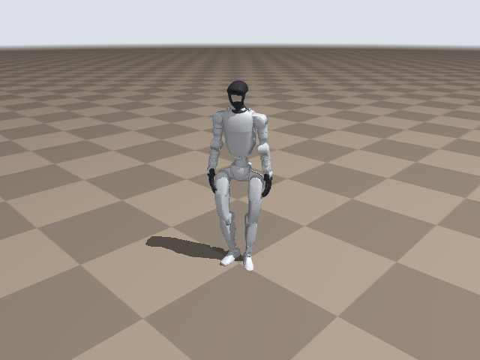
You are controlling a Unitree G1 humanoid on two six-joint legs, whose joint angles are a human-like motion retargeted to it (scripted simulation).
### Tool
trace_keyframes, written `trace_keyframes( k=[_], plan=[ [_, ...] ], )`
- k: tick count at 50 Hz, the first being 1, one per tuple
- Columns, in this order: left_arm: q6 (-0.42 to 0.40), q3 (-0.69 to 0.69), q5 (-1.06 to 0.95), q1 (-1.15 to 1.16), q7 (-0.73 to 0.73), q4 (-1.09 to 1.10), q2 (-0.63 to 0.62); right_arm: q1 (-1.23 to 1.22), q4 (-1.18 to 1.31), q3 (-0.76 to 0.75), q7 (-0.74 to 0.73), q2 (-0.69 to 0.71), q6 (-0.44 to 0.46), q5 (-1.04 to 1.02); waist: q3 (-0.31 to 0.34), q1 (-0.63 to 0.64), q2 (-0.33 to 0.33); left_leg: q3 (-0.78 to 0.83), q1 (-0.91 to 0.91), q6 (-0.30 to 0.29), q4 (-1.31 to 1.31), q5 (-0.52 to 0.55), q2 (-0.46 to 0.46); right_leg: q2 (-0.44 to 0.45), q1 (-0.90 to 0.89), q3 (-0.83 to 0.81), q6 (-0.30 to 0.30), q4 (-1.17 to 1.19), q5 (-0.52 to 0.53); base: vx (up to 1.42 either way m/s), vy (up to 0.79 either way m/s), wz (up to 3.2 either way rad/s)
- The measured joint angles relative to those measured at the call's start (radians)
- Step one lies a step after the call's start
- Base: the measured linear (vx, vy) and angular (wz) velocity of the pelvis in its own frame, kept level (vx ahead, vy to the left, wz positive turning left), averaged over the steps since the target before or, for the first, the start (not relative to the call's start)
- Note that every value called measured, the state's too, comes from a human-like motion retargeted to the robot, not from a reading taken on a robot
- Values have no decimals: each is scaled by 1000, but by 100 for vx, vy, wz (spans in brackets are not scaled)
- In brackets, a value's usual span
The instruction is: In place motions
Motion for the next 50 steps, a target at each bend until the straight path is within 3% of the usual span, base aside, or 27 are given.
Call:
trace_keyframes(
  k=[8,11,15,23,30,35,37,39,42,47,50],
  plan=[
    [1,22,0,13,7,-11,10,26,14,-37,-24,-19,10,37,-24,59,7,226,18,6,16,-55,65,-135,70,-585,13,4,-135,-29,7,-223],
    [4,27,-2,7,14,-13,13,31,77,-92,-29,-24,26,102,-41,74,-2,262,25,11,34,-81,64,-149,93,-684,0,-21,-84,-19,2,-169],
    [-1,17,-22,5,17,-18,10,40,153,-162,-47,-33,44,178,-53,78,-24,318,59,4,32,-105,41,-134,68,-571,-44,-80,81,-20,-3,-141],
    [2,11,-25,-31,0,-22,-14,72,223,-206,-81,-46,51,215,-79,-83,10,368,105,-19,35,-130,50,-83,76,-458,-37,-148,100,-19,-4,-52],
    [-11,-13,-26,-25,-29,-64,-48,117,266,-236,-88,-40,60,214,-134,-114,25,464,169,-28,72,-156,64,-64,91,-372,-24,-193,113,-2,-7,-66],
    [-16,-41,-25,-15,-33,-83,-44,130,237,-225,-75,-9,55,222,-140,-74,-52,459,207,89,246,-134,74,-121,120,-292,-26,-213,132,1,-12,-110],
    [-18,-35,-31,-8,-30,-88,-40,122,209,-211,-68,5,54,201,-134,-49,-97,385,166,176,400,-143,91,-163,124,-228,-23,-209,142,-1,-9,-158],
    [-20,-30,-42,-5,-26,-88,-37,113,171,-194,-61,14,46,180,-125,-29,-115,251,83,211,555,-155,106,-178,121,-169,-23,-209,154,-6,-11,-148],
    [-20,-28,-54,-6,-21,-83,-38,93,107,-160,-49,16,33,159,-94,3,-113,5,-23,182,634,-143,29,-165,117,-87,-27,-210,174,-10,-5,-148],
    [-24,-50,-59,-4,-17,-84,-49,49,25,-129,-34,5,14,128,-35,45,-98,-69,-70,170,563,-213,-38,-147,113,30,-24,-201,197,-9,0,-128],
    [-25,-58,-45,-6,-16,-82,-53,21,12,-114,-29,-4,11,118,-8,37,-57,-183,-108,107,451,-205,-88,-102,116,70,-23,-201,204,-3,3,-85]
  ],
)
